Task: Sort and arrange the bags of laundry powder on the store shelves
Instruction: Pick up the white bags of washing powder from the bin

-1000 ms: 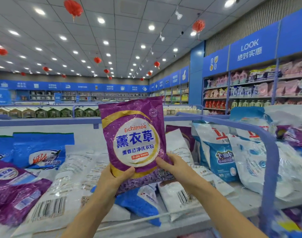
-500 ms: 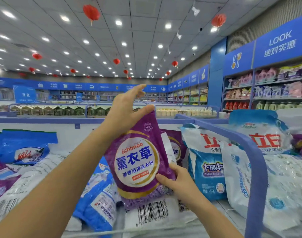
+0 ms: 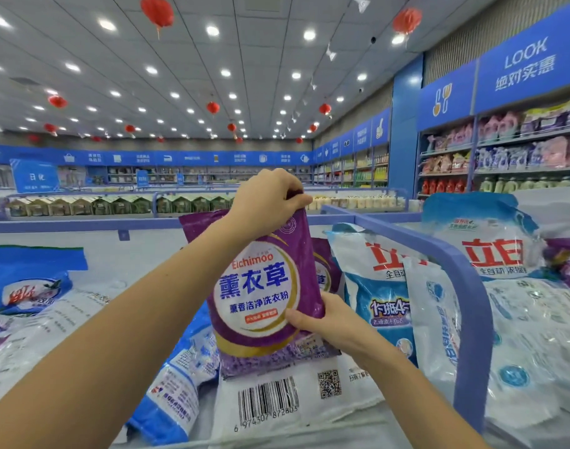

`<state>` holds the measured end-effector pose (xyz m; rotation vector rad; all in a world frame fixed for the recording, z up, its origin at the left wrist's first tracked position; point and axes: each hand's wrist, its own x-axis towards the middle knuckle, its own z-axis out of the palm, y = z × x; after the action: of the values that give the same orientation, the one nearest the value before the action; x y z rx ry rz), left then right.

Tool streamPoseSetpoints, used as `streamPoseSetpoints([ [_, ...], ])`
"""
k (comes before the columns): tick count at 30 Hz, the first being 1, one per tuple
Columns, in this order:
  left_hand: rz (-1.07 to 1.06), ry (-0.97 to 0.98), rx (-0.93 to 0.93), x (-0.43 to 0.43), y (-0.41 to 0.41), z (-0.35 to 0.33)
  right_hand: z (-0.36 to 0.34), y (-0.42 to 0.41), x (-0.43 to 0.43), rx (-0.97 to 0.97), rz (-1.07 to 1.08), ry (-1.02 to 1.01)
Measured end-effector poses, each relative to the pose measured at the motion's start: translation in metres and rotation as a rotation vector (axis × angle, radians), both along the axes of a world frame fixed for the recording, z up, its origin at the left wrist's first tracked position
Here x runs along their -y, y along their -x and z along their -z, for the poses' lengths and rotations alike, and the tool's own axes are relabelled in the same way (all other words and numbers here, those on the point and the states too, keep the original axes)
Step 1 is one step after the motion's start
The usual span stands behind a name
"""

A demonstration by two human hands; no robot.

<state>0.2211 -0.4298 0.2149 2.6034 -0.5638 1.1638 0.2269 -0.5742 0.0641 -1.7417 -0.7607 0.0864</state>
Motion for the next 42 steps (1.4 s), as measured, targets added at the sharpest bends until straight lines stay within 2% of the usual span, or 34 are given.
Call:
streamPoseSetpoints([
  [3,0.053,-0.054,0.014,0.001,-0.002,0.001,0.003,-0.004,-0.006,0.004,0.07,-0.147],
  [5,0.131,0.042,0.075,-0.01,0.0,0.007,0.004,-0.005,-0.004,-0.003,0.118,-0.183],
  [8,0.167,0.446,0.292,-0.047,0.009,0.033,0.0,-0.012,0.008,-0.015,0.19,-0.243],
  [10,0.123,0.751,0.317,-0.078,0.015,0.065,-0.005,-0.019,0.019,0.002,0.266,-0.274],
  [11,0.1,0.899,0.218,-0.09,0.015,0.082,-0.008,-0.023,0.023,0.014,0.304,-0.283],
  [12,0.088,1.043,0.031,-0.099,0.013,0.099,-0.011,-0.026,0.028,0.03,0.334,-0.289],
  [14,0.075,1.251,-0.463,-0.105,0.009,0.13,-0.015,-0.033,0.035,0.059,0.377,-0.294],
  [15,0.031,1.288,-0.666,-0.102,0.006,0.142,-0.016,-0.036,0.037,0.071,0.395,-0.295],
  [16,-0.03,1.264,-0.809,-0.098,0.005,0.153,-0.016,-0.039,0.039,0.082,0.411,-0.297],
  [18,-0.138,1.011,-0.91,-0.088,0.004,0.168,-0.017,-0.043,0.04,0.111,0.438,-0.3],
  [20,-0.13,0.693,-0.854,-0.078,0.007,0.176,-0.018,-0.047,0.041,0.129,0.458,-0.321],
  [23,0.121,0.301,-0.818,-0.056,0.016,0.184,-0.019,-0.051,0.041,0.147,0.498,-0.342],
  [25,0.091,0.0,-0.744,-0.046,0.018,0.193,-0.02,-0.053,0.04,0.158,0.533,-0.358],
  [26,0.035,-0.082,-0.683,-0.046,0.018,0.197,-0.02,-0.054,0.039,0.163,0.549,-0.357],
  [29,-0.113,-0.136,-0.524,-0.054,0.016,0.203,-0.021,-0.056,0.039,0.184,0.58,-0.351],
  [34,-0.25,-0.119,-0.441,-0.077,0.016,0.205,-0.017,-0.058,0.038,0.221,0.593,-0.336],
  [38,-0.302,-0.125,-0.4,-0.096,0.023,0.198,-0.015,-0.057,0.034,0.255,0.645,-0.32],
  [42,-0.366,-0.084,-0.434,-0.116,0.034,0.196,-0.017,-0.055,0.034,0.315,0.779,-0.312],
])
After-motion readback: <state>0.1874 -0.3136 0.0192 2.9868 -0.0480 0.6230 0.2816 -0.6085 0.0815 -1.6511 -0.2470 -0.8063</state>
